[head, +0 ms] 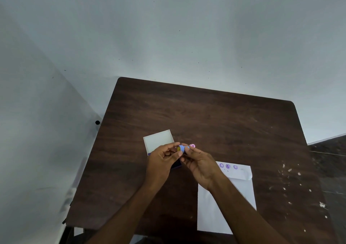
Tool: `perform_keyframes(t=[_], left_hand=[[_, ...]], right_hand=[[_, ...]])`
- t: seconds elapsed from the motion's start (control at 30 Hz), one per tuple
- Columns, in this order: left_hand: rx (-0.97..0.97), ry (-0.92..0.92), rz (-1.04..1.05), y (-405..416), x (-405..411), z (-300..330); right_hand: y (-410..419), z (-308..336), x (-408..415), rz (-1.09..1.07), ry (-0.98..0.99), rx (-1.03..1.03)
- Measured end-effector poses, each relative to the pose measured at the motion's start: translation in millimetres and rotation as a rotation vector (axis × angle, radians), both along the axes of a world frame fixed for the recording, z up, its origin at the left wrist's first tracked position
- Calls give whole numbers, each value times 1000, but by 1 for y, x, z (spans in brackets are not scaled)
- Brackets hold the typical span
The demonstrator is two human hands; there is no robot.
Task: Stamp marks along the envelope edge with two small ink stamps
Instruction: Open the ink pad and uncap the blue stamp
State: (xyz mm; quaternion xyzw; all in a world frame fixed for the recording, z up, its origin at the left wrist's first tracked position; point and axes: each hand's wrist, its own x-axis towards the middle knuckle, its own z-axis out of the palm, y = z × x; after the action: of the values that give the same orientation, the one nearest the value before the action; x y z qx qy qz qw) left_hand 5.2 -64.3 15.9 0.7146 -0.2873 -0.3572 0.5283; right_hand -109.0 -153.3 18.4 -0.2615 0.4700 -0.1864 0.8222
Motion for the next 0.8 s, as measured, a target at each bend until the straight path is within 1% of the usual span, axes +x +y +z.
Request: perform_keyframes(t=[0.1,0.23,0.27,0.37,0.4,0.63,0.8], left_hand=[[20,13,32,1,-3,3],[37,-104,55,5,-5,1],[39,-146,56,6,-4,2],[60,-347,24,9,-1,-1],[64,-379,17,9,-1,-2],[11,-299,60,14,0,-3],[13,-329,54,15,1,-1]], right_hand=[[4,2,3,-9,17,-16],[7,3,4,-18,22,-25],[7,3,4,-14,32,-32],[8,3,4,-10,68,-50],[9,3,4,-16,76,-52],[16,3,8,-47,50,-29],[16,4,9,-49,38,-10]])
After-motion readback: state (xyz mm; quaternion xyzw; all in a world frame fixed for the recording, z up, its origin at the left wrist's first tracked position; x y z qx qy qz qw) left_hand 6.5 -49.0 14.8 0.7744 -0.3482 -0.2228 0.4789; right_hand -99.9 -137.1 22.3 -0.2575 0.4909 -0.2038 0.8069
